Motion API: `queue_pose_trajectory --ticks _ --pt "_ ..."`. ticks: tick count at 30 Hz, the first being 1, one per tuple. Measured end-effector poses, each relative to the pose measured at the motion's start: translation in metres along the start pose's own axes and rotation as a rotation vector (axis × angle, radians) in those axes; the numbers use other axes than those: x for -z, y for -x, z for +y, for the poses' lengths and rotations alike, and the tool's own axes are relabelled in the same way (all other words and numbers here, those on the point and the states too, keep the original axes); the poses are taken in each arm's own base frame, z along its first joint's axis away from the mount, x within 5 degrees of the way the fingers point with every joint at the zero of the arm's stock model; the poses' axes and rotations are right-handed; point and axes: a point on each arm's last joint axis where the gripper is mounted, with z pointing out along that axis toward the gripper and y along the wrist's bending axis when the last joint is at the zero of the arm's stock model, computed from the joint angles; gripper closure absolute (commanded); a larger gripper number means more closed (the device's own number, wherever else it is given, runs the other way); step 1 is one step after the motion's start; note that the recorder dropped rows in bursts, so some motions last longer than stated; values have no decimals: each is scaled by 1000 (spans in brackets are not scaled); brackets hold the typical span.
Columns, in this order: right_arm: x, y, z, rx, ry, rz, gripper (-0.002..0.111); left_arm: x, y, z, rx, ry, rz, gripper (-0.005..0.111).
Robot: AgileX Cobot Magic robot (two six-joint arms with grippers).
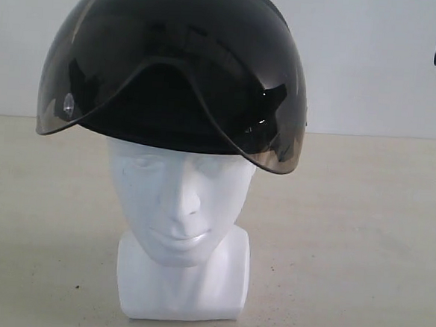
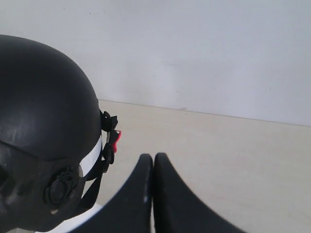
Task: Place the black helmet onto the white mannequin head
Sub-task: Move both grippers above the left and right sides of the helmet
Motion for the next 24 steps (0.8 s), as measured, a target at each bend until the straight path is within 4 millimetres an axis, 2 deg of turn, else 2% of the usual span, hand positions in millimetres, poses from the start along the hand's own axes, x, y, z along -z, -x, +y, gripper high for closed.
queue_pose_trajectory --ticks 1,3,5,10,17,24 --pt "0 0 0 0 0 0 108 0 -13 -1 16 -5 141 102" --pt "0 0 0 0 0 0 108 3 -26 -1 79 -2 290 102" --pt "0 0 0 0 0 0 108 6 -29 -1 145 9 330 102" --pt "0 0 0 0 0 0 108 6 -24 -2 231 7 301 102" --pt "0 0 0 0 0 0 108 6 -23 -2 246 5 287 102" --pt "0 0 0 0 0 0 108 3 -8 -3 262 -18 121 102"
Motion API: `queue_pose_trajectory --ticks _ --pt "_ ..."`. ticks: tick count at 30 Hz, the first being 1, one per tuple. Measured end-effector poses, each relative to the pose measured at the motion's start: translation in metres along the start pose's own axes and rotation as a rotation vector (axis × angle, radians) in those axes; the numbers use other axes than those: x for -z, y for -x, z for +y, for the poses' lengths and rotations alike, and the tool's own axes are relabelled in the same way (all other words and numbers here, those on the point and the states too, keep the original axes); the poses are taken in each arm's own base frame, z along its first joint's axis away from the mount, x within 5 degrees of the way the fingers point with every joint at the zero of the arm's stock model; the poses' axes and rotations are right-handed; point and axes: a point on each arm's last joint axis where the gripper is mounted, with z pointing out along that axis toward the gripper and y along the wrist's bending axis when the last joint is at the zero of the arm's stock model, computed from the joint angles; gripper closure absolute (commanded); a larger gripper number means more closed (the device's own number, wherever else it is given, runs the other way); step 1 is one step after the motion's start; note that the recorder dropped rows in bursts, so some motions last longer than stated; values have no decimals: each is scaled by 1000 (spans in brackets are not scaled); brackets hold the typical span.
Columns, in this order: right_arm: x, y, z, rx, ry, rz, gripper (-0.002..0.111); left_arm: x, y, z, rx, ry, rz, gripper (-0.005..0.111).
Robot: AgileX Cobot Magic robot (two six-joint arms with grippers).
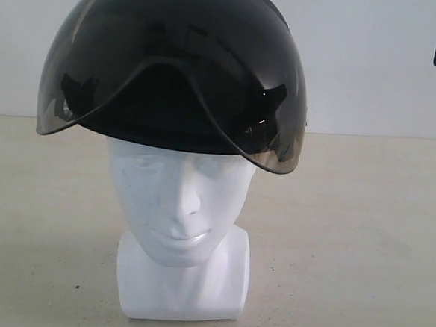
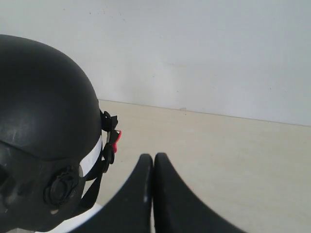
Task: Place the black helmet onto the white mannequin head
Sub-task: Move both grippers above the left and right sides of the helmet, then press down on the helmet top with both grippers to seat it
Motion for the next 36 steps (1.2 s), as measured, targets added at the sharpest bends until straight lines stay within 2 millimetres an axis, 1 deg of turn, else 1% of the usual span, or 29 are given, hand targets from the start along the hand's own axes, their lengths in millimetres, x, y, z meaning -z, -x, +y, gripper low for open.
queue_pose_trajectory --ticks 7,10,12,16,19,24,27,29,31,33,36 --pt "0 0 0 0 0 0 108 1 10 -8 127 -94 -102 102" --pt "0 0 0 -6 1 -5 108 0 15 -13 149 -144 -109 102" --pt "0 3 1 -57 12 -37 108 -4 23 -18 136 -174 -105 102" --pt "1 15 -1 -145 6 -167 108 -23 45 -28 116 -223 -52 102" --pt "3 23 -3 -192 -8 -252 108 -40 55 -33 63 -239 11 102" --pt "9 32 -6 -260 -22 -362 108 -71 56 -42 94 -302 111 102" --pt "12 37 -2 -235 -5 -345 108 -86 52 -45 38 -346 139 102" --pt "8 41 3 -195 31 -268 108 -95 48 -46 6 -356 159 102" --pt "0 48 8 -172 74 -198 108 -103 45 -46 -32 -362 178 102" --pt "-11 54 12 -167 112 -137 108 -109 41 -46 -54 -368 198 102" --pt "-39 56 17 -170 186 -22 108 -115 39 -47 -45 -386 211 102"
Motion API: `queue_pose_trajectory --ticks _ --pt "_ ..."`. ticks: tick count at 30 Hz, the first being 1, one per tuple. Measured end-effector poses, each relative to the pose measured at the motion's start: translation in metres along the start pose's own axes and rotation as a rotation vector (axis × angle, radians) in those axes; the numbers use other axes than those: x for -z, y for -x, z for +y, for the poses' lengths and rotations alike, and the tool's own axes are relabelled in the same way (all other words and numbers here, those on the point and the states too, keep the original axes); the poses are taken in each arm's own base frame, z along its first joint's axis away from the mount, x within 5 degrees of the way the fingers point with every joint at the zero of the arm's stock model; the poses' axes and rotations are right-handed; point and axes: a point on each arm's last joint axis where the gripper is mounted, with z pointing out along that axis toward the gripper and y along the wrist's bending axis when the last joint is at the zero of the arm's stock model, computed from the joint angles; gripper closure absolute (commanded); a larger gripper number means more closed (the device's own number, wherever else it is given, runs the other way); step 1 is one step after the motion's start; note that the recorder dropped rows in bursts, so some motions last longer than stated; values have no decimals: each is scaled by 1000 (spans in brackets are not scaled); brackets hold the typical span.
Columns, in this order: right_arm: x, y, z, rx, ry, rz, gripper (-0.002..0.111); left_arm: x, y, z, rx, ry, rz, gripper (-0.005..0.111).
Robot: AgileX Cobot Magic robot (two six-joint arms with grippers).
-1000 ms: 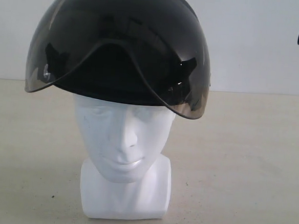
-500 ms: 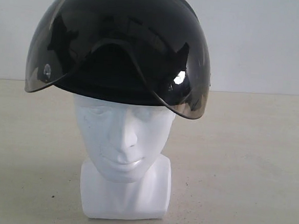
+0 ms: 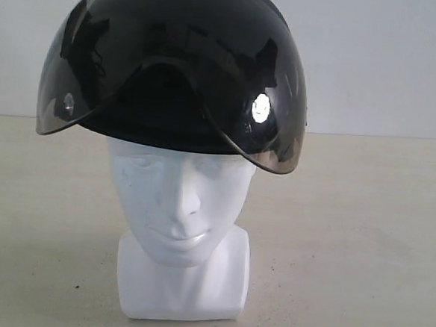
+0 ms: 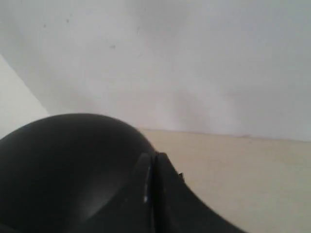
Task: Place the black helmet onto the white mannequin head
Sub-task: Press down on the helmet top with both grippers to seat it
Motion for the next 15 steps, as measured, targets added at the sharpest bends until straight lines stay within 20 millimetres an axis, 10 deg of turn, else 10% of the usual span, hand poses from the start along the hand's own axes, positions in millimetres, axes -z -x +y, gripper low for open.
queue_pose_trajectory --ticks 15 --pt "-42 -5 12 -21 297 83 108 1 0 -18 -62 -200 -4 102"
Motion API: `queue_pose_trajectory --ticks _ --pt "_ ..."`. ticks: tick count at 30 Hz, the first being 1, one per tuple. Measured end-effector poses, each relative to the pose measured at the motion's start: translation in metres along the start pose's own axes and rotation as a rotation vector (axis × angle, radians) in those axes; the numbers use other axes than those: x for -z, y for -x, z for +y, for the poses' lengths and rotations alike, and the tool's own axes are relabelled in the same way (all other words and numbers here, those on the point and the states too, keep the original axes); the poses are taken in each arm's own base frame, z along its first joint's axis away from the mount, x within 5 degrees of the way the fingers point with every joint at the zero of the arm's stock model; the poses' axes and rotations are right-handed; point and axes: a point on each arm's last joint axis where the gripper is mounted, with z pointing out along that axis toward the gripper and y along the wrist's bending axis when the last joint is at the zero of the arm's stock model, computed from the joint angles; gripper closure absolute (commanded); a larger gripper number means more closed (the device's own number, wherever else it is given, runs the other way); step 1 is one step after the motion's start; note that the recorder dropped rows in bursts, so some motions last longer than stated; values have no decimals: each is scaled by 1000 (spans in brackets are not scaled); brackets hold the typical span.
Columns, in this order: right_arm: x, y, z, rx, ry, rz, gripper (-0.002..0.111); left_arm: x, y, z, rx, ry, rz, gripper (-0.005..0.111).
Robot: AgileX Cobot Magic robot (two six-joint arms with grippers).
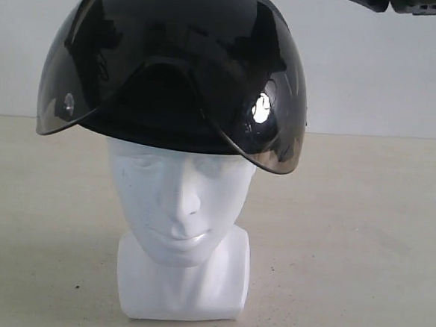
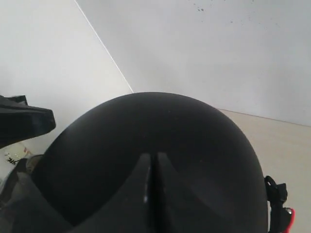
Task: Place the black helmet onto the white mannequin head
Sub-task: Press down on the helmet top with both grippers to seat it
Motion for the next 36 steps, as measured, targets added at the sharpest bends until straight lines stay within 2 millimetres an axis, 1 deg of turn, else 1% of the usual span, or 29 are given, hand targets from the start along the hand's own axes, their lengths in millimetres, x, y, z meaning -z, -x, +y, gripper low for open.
queue_pose_trajectory --ticks 2,3,5,8,22,36 --pt "-7 -3 1 2 15 11 108 0 -1 -1 3 -15 10 102" --pt "-14 -7 3 11 36 32 108 0 -2 -2 3 -26 23 102" --pt "-22 -10 10 25 52 35 108 0 -5 -5 3 -49 50 102" --pt "-25 -11 19 42 72 36 108 0 -6 -6 10 -71 66 102" --pt "-22 -14 21 -10 58 91 108 2 -7 -9 37 -98 90 102" --pt "-20 -18 27 -56 117 149 108 2 -11 -7 62 -87 114 102"
